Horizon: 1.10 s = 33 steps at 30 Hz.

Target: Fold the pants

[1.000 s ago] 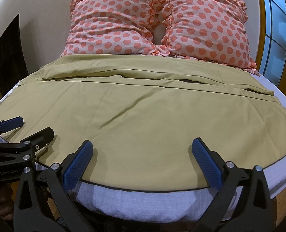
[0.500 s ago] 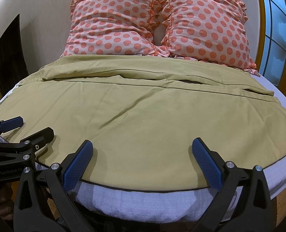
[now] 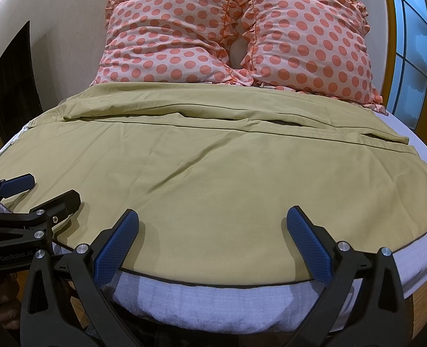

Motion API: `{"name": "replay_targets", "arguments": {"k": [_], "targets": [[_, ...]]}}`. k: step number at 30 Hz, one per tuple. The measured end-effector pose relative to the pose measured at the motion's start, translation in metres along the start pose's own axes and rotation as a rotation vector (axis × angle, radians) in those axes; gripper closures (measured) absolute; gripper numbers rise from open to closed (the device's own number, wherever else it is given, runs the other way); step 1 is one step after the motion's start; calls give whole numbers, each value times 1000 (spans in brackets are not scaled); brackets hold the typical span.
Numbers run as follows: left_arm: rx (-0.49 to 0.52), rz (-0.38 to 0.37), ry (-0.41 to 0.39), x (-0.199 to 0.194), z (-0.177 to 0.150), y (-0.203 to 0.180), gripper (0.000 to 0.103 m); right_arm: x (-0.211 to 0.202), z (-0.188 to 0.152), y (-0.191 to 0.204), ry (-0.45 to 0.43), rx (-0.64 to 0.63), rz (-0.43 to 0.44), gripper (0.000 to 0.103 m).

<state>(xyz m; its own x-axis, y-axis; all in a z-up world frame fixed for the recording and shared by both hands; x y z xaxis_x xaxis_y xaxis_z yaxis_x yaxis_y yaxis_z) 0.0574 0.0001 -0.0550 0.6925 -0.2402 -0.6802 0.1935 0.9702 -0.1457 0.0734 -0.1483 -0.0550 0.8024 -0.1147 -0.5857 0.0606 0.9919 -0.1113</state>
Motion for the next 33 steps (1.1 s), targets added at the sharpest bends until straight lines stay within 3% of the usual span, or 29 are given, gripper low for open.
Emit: {"name": "replay_targets", "arguments": {"k": [9, 14, 16, 20, 25, 27, 29, 33], "targets": [[7, -6, -6, -3, 5, 1, 2, 1, 4, -2, -34, -13, 24, 1], [12, -17, -11, -3, 3, 1, 2, 5, 8, -3, 2, -42, 40, 1], [15, -21, -5, -1, 6, 4, 2, 9, 19, -16, 30, -43, 14, 1], [-16, -22, -7, 0, 15, 19, 2, 19, 88, -86, 8, 58, -79, 1], [-39, -18, -56, -7, 31, 32, 2, 92, 165, -182, 132, 249, -261, 1], [-35, -21, -75, -8, 39, 36, 2, 145, 185, -223, 234, 363, -347, 22], [-29, -26, -85, -10, 45, 38, 2, 187, 190, -250, 334, 464, -391, 35], [-10, -28, -103, -9, 55, 42, 2, 261, 193, -275, 478, 572, -459, 39]]}}
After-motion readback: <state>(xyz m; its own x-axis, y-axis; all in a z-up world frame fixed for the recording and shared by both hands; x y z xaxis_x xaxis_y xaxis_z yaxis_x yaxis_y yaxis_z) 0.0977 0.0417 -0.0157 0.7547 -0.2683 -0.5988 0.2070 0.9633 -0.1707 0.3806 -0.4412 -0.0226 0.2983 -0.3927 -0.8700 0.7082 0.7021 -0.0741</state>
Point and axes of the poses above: each gripper's, at about its wrist camera, not at the fingertips, and x roughly the way its jaws point, y to its left, z to its top, the point moved 8 cm from there along x, roughly the way its jaws point, and after that the axes turned 14 degrees about -z, right-handed, at the moved point
